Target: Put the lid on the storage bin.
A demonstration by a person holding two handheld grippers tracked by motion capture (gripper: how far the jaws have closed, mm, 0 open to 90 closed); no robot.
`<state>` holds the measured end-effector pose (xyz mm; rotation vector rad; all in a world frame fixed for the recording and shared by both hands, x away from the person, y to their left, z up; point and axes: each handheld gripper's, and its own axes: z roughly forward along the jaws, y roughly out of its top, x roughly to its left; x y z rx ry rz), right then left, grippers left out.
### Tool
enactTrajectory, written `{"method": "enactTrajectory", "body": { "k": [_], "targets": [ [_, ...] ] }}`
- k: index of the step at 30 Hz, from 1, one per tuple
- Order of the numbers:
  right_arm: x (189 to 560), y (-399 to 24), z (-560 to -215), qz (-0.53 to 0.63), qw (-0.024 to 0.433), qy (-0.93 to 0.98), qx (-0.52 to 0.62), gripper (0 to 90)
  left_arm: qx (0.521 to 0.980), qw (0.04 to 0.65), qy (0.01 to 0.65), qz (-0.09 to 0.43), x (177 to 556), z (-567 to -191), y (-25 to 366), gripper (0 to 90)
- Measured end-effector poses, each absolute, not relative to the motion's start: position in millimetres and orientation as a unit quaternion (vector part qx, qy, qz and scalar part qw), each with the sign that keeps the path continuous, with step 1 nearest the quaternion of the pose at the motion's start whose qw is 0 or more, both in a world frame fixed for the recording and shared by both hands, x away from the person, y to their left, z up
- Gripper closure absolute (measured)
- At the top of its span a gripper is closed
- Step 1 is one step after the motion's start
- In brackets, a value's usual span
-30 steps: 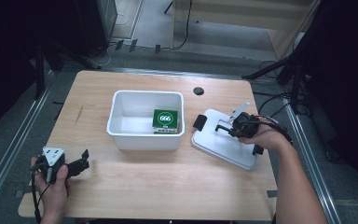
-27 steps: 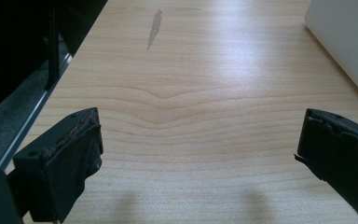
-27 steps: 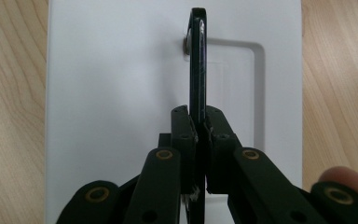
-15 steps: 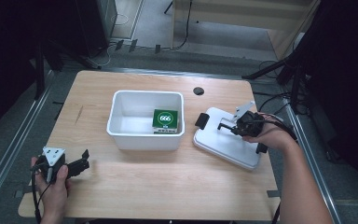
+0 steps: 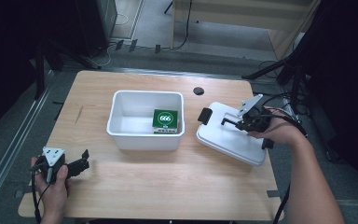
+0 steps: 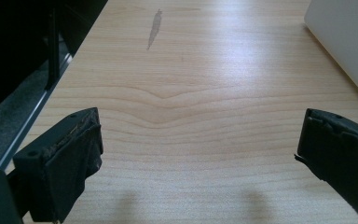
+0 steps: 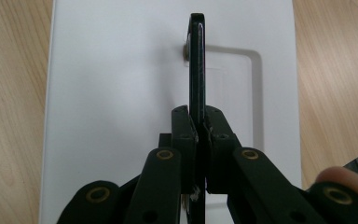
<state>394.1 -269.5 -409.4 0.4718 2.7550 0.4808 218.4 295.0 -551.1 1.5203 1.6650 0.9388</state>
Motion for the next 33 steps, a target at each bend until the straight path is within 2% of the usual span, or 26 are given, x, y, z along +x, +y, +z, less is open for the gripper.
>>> {"method": "enactTrajectory", "body": {
  "k": [20,33],
  "targets": [
    [393,-260,-356,0.18,0.166,0.959,0.143,85.3,0.586,0.343,0.64,0.359,218,-551,296,0.6],
    [397,-235,-322,0.187,0.17,0.96,0.12,85.3,0.585,0.345,0.641,0.358,218,-551,296,0.6]
  ]
}}
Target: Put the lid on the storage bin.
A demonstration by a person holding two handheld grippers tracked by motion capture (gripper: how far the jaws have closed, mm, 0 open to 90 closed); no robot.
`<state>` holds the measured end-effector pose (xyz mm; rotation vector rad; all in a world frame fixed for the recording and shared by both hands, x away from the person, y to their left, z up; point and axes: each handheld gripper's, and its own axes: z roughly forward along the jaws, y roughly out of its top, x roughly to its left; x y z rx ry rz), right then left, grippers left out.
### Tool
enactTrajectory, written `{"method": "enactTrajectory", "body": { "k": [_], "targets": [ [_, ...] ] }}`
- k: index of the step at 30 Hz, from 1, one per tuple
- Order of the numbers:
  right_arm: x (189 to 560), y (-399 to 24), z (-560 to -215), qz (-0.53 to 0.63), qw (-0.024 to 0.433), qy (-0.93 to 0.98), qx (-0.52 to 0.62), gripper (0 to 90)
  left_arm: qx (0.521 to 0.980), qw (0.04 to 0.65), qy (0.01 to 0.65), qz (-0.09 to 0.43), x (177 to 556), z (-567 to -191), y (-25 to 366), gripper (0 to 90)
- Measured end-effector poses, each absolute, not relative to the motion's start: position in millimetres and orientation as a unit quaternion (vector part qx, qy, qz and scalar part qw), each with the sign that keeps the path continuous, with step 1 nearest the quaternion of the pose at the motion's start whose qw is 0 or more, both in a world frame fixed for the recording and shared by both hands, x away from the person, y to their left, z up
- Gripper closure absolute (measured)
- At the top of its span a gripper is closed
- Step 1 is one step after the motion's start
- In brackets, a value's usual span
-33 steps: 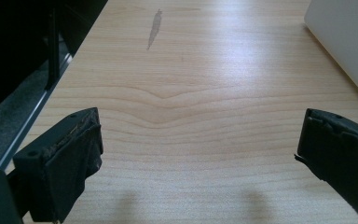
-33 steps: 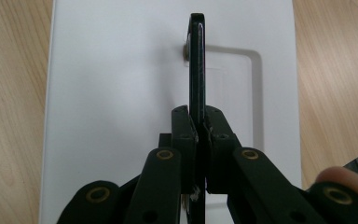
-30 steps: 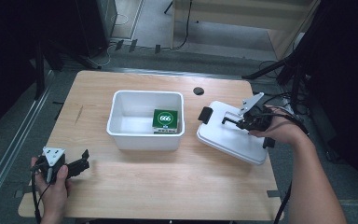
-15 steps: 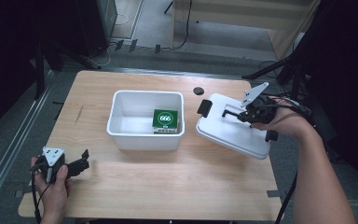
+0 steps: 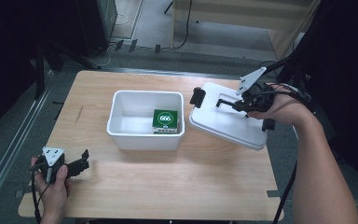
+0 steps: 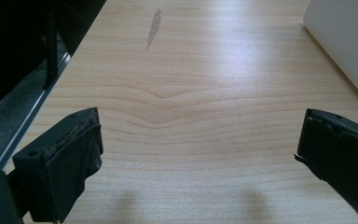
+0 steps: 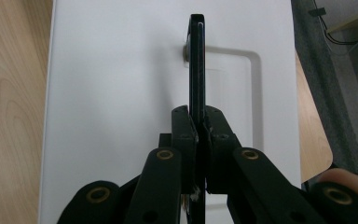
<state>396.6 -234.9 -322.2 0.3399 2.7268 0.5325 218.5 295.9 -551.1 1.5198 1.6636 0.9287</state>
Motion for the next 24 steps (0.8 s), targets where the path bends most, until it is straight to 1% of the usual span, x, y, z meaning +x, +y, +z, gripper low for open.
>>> {"method": "enactTrajectory", "body": {
  "k": [10,24],
  "targets": [
    [399,-202,-310,0.192,0.169,0.962,0.09,85.3,0.585,0.344,0.641,0.358,218,-551,296,0.6],
    [402,-152,-313,0.189,0.155,0.968,0.053,85.3,0.583,0.346,0.641,0.361,218,-551,296,0.6]
  ]
}}
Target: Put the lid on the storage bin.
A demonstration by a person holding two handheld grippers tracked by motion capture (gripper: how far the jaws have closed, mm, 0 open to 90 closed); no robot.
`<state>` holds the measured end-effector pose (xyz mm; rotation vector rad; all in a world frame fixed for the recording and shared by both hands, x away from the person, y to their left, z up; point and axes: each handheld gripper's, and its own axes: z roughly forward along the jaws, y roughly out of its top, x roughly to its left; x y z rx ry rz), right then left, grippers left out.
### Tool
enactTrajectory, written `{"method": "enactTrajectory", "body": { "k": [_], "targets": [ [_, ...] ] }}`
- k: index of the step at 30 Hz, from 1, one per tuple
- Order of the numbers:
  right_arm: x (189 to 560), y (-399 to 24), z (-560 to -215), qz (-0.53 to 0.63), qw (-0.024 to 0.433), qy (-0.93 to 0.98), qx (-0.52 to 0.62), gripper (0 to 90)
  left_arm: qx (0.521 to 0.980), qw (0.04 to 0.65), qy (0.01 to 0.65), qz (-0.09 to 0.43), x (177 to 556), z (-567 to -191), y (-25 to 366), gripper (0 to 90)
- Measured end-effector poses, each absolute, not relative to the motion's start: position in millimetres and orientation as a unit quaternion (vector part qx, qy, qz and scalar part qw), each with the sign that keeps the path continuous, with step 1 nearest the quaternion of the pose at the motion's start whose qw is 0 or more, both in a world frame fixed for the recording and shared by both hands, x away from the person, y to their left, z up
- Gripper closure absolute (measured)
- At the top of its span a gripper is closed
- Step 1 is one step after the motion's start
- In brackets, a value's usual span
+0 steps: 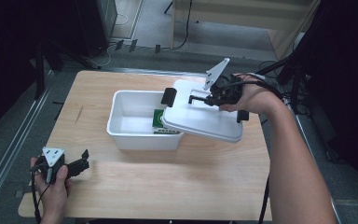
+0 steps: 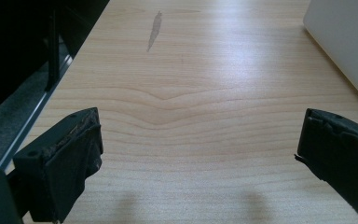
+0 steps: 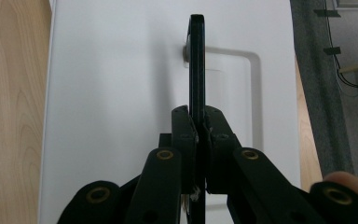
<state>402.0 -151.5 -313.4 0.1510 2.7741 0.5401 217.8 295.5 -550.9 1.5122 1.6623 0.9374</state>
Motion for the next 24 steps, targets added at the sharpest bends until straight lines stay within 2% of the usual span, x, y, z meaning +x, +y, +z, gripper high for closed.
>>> {"method": "enactTrajectory", "body": {
  "k": [24],
  "targets": [
    [409,-78,-325,0.204,0.132,0.97,0.0,85.4,0.582,0.347,0.64,0.362,218,-551,296,0.6]
  ]
}}
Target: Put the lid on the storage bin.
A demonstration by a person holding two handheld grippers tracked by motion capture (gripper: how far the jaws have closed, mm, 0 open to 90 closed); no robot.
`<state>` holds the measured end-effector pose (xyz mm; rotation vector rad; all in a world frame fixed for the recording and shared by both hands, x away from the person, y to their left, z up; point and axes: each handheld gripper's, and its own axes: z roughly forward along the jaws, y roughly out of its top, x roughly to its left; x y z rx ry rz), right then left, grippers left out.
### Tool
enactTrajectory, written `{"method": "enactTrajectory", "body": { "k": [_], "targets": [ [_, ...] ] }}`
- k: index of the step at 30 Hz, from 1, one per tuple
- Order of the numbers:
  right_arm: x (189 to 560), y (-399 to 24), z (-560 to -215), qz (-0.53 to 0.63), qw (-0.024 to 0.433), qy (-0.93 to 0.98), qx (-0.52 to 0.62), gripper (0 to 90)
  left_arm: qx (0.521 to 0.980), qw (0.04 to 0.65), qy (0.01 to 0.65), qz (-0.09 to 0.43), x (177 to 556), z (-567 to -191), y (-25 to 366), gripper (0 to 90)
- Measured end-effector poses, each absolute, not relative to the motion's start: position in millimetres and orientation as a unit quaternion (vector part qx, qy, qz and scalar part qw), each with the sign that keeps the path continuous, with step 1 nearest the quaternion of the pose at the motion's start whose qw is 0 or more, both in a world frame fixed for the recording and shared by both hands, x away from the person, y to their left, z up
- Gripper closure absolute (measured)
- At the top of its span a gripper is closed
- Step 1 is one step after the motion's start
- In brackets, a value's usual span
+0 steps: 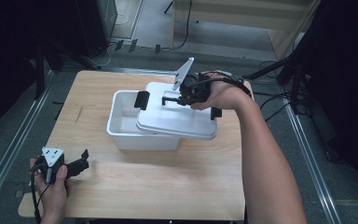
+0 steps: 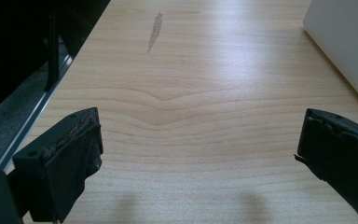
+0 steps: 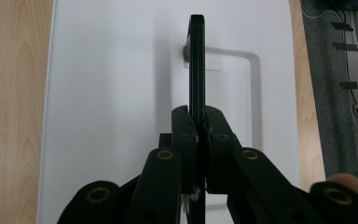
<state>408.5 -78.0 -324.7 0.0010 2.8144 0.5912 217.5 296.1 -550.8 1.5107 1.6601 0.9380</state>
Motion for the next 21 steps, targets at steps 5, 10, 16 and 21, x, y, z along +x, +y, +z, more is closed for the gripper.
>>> {"method": "enactTrajectory", "body": {
  "k": [5,10,16,21],
  "targets": [
    [408,-63,-327,0.201,0.138,0.97,-0.009,85.4,0.583,0.347,0.64,0.362,218,-551,296,0.6],
    [408,-50,-328,0.201,0.131,0.971,-0.016,85.4,0.583,0.347,0.639,0.362,218,-551,296,0.6],
    [409,-37,-329,0.202,0.129,0.971,-0.025,85.4,0.584,0.347,0.639,0.361,217,-551,296,0.6],
    [408,-26,-329,0.203,0.126,0.971,-0.03,85.4,0.584,0.347,0.639,0.362,218,-551,296,0.6]
  ]
}}
